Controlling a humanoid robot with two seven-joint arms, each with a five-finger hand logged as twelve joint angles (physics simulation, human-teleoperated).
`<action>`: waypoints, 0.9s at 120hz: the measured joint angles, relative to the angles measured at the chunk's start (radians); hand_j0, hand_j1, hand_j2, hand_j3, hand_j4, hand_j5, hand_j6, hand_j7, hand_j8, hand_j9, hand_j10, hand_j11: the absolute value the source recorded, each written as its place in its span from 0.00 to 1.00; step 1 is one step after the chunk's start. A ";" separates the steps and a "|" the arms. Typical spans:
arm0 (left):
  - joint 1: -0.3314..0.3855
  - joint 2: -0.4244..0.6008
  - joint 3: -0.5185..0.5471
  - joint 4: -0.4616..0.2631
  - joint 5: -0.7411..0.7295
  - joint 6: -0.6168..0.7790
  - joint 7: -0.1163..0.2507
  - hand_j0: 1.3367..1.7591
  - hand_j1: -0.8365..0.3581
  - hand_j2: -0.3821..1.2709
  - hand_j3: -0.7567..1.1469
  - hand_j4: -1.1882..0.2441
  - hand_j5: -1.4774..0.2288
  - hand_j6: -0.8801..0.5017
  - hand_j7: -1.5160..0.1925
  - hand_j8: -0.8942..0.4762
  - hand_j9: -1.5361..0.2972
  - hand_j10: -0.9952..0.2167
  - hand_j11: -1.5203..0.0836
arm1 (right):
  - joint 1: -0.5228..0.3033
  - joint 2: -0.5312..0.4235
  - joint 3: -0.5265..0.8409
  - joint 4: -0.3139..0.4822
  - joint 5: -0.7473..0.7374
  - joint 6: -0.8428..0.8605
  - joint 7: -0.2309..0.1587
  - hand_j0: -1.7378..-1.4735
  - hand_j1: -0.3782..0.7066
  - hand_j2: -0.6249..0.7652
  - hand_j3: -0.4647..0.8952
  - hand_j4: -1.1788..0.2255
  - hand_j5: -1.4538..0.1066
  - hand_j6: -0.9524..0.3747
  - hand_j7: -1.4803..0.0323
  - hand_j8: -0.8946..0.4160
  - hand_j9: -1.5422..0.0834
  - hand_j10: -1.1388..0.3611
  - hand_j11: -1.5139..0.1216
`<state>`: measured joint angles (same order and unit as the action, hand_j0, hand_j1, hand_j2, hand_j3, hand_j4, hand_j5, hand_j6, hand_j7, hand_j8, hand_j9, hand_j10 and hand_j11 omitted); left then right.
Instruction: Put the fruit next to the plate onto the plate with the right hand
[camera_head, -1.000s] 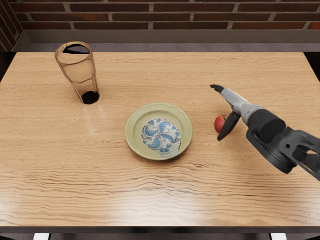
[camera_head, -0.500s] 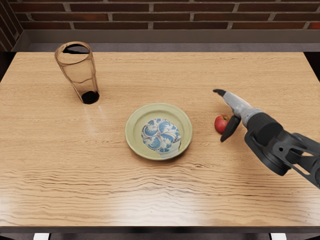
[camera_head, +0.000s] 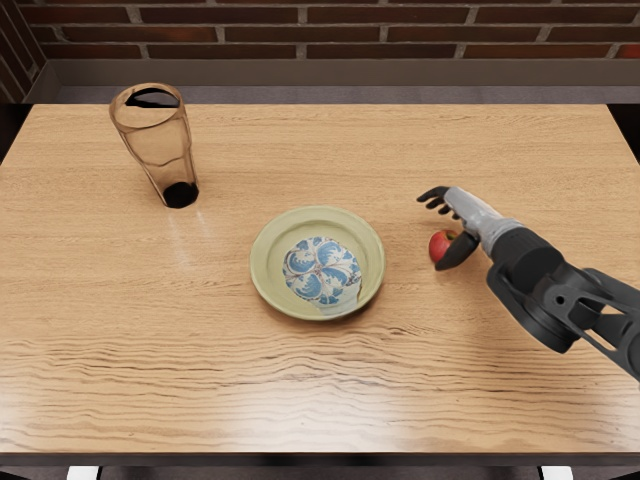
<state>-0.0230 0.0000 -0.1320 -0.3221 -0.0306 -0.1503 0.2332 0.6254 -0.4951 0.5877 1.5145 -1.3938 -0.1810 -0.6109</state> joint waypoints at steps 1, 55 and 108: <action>0.000 0.000 0.000 0.000 0.000 0.000 0.000 0.76 0.99 0.23 0.40 0.83 0.87 0.64 0.89 0.65 0.84 0.82 0.95 | 0.000 0.000 0.000 0.000 0.000 0.000 0.000 0.30 0.35 0.41 0.34 0.63 0.68 0.49 0.72 0.45 0.71 0.56 0.69; 0.000 0.000 0.000 0.000 0.000 0.000 0.000 0.76 0.99 0.23 0.40 0.83 0.87 0.64 0.89 0.65 0.84 0.82 0.95 | -0.025 -0.007 0.003 0.001 0.001 0.000 0.000 0.30 0.44 0.40 0.34 0.57 0.61 0.43 0.65 0.39 0.64 0.50 0.62; 0.000 0.000 0.000 0.000 0.000 0.000 0.000 0.76 0.99 0.23 0.40 0.83 0.87 0.64 0.89 0.65 0.84 0.82 0.95 | -0.044 -0.007 0.032 0.014 0.004 0.001 0.000 0.30 0.55 0.48 0.34 0.47 0.51 0.33 0.54 0.37 0.54 0.42 0.51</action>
<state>-0.0230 0.0000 -0.1320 -0.3221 -0.0306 -0.1503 0.2331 0.5811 -0.5016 0.6196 1.5287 -1.3901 -0.1804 -0.6106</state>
